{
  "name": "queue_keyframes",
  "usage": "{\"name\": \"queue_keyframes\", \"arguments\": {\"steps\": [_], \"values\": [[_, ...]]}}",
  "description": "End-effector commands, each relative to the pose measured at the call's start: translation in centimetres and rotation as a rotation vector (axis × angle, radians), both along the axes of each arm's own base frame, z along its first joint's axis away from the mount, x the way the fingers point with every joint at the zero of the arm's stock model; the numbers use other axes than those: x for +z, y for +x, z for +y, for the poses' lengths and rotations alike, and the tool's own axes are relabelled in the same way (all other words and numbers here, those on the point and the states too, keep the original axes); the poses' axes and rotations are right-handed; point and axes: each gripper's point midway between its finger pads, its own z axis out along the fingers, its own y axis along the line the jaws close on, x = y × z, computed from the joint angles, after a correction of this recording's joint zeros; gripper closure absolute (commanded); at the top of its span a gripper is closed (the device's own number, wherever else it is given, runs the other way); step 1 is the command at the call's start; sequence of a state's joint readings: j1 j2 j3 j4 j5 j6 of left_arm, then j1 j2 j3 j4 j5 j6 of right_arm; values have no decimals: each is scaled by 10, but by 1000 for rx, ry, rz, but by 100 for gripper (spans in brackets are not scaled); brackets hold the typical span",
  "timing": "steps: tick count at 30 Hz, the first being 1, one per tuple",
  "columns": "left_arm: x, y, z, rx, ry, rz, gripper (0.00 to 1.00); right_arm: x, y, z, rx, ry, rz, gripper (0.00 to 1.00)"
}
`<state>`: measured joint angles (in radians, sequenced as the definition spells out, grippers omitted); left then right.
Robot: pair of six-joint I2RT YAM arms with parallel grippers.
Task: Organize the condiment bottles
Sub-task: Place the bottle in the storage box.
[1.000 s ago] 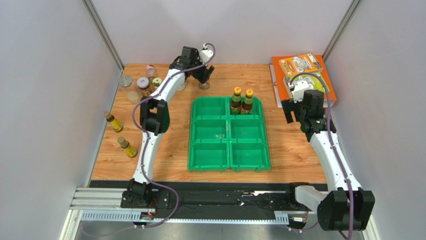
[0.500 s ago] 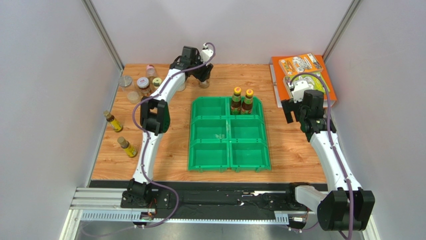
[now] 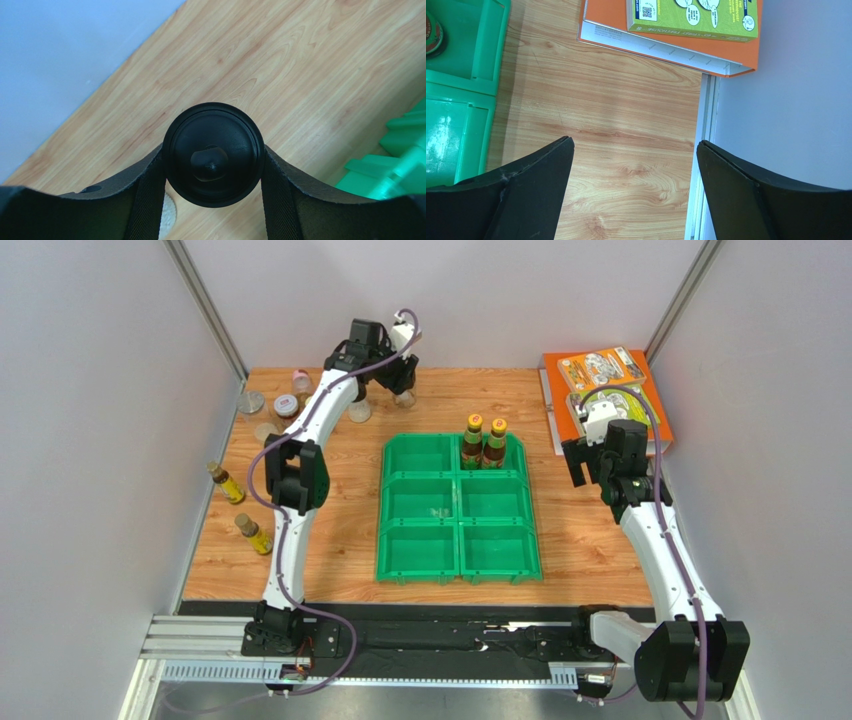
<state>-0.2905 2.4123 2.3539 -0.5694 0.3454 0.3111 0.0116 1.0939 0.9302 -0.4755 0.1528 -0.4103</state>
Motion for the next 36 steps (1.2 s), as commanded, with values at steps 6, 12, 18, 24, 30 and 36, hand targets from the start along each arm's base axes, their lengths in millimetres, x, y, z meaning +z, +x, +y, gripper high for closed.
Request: {"name": "queue_keyframes", "arguments": {"steps": [6,12,18,24,30,36], "values": [[148,-81,1,-121,-142,-138,100,11,5,6,17,28,-24,4],[128,-142,-6,-217,-150,-56,100,13,5,9,29,35,-29,4],[95,-177,-23,-282,-133,6,100,12,5,12,37,39,-24,4],[63,-188,-48,-301,-130,42,100,10,5,11,33,37,-21,4],[37,-185,-72,-295,-131,53,100,11,4,10,32,32,-22,4],[15,-170,-87,-277,-122,66,100,9,4,12,39,39,-15,4]]}}
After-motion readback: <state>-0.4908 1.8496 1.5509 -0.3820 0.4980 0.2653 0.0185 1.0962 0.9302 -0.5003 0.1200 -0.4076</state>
